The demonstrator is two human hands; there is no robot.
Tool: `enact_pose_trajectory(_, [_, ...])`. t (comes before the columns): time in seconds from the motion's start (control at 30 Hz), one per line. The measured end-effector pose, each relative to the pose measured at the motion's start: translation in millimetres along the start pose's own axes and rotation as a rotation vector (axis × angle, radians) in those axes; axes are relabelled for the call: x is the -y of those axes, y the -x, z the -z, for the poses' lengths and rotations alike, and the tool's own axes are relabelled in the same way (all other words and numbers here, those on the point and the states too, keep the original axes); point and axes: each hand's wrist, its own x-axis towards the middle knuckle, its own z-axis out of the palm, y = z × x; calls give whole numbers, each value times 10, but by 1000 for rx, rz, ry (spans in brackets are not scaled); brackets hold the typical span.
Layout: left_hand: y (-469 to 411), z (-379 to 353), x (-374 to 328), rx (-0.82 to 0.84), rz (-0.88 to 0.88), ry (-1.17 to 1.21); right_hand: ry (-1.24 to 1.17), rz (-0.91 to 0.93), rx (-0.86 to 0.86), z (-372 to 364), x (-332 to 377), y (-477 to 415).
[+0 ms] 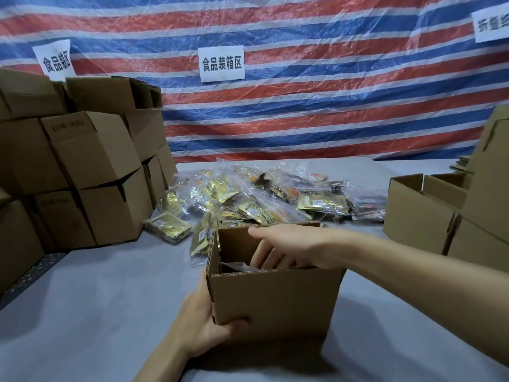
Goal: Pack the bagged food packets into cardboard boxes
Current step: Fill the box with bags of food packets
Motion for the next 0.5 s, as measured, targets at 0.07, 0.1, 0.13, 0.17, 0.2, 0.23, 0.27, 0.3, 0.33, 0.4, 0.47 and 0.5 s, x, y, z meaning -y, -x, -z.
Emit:
enact_pose_trajectory(0.07, [-3, -14, 46, -6, -30, 6, 30, 2, 69, 36, -39, 61])
enact_pose_trajectory(0.1, [-4, -11, 3, -7, -25, 14, 120, 2, 88, 59, -53, 96])
enact_pose_trajectory(0.13, [-6, -10, 12, -6, -24, 14, 216, -4, 111, 70, -65, 110])
enact_pose_trajectory(0.17, [-1, -8, 10, -5, -14, 21, 285, -14, 137, 67, -65, 117])
enact_pose_trajectory(0.2, [-7, -18, 48, -11, -16, 22, 325, -35, 177, 61, -42, 124])
enact_pose_trajectory(0.23, [1, -16, 22, -9, -8, 25, 346, -60, 210, 58, -19, 126])
enact_pose_trajectory(0.27, [5, -15, 24, -9, -10, 25, 364, -75, 230, 58, 8, 127])
enact_pose_trajectory(0.3, [10, -12, 25, -6, -4, 25, 383, -76, 214, 65, 36, 129])
enact_pose_trajectory(0.33, [4, -9, 39, -12, -4, 21, 405, -50, 155, 80, 54, 124])
enact_pose_trajectory(0.4, [3, -12, 45, -19, -14, 12, 397, 107, -107, 122, 67, 91])
enact_pose_trajectory(0.47, [-4, -7, 64, -14, -13, 23, 262, 283, -426, 230, 32, 26])
enact_pose_trajectory(0.5, [-4, -6, 62, -9, -9, 34, 181, 346, -564, 307, -5, -12])
